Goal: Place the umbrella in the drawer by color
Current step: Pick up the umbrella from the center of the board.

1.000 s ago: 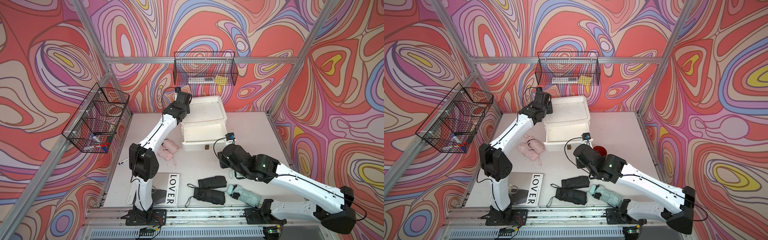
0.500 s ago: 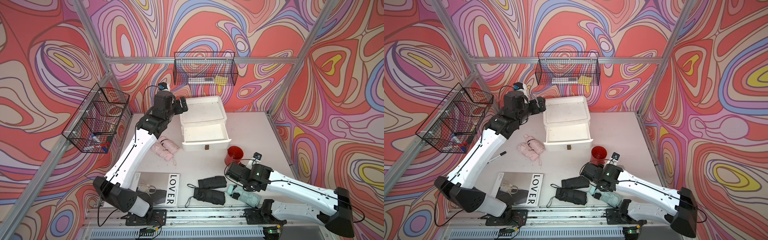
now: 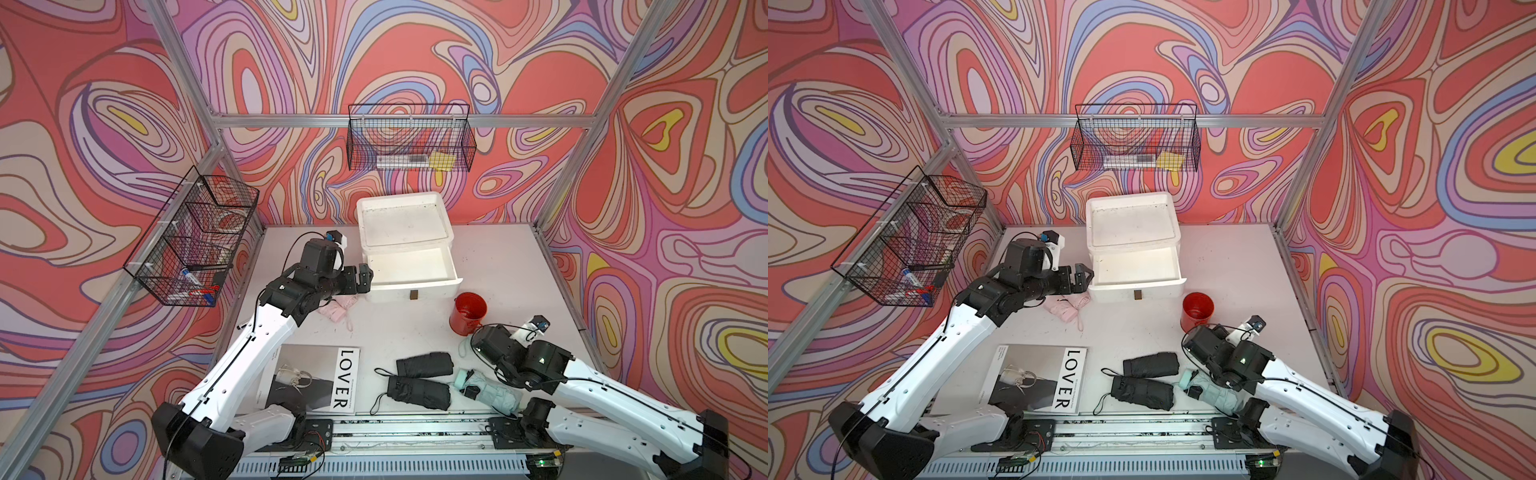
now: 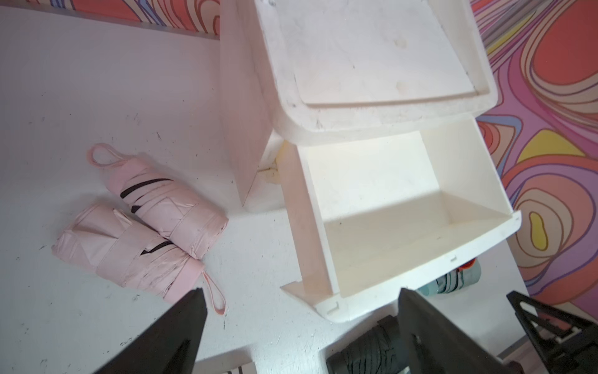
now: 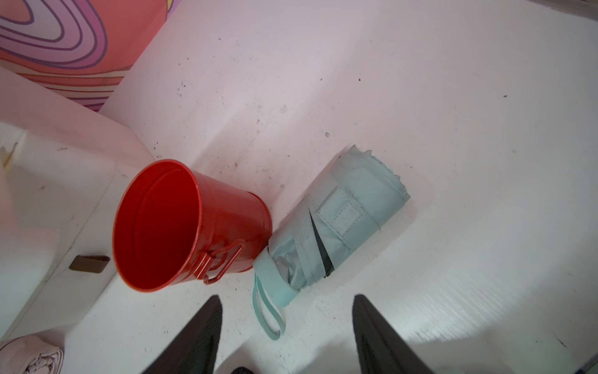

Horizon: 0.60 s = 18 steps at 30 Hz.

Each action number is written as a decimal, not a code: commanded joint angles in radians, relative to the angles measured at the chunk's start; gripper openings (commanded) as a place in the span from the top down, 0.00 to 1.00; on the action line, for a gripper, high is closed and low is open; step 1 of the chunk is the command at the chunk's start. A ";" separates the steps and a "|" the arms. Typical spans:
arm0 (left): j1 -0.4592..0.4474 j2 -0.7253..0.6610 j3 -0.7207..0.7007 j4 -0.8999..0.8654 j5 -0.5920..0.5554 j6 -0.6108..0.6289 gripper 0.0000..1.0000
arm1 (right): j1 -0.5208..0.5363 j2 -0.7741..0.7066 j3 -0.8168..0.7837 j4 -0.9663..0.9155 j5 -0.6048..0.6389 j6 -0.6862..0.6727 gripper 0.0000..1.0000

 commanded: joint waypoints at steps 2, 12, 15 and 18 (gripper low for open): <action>0.005 -0.060 -0.044 -0.077 0.041 0.072 0.02 | -0.149 0.040 -0.063 0.164 -0.181 -0.107 0.33; 0.005 -0.237 -0.114 -0.001 0.033 0.075 0.02 | -0.230 0.250 -0.105 0.325 -0.298 0.009 0.33; 0.005 -0.273 -0.124 0.010 0.024 0.072 0.01 | -0.233 0.286 -0.110 0.298 -0.286 0.082 0.33; 0.005 -0.291 -0.130 0.016 0.020 0.070 0.01 | -0.238 0.289 -0.128 0.278 -0.276 0.149 0.33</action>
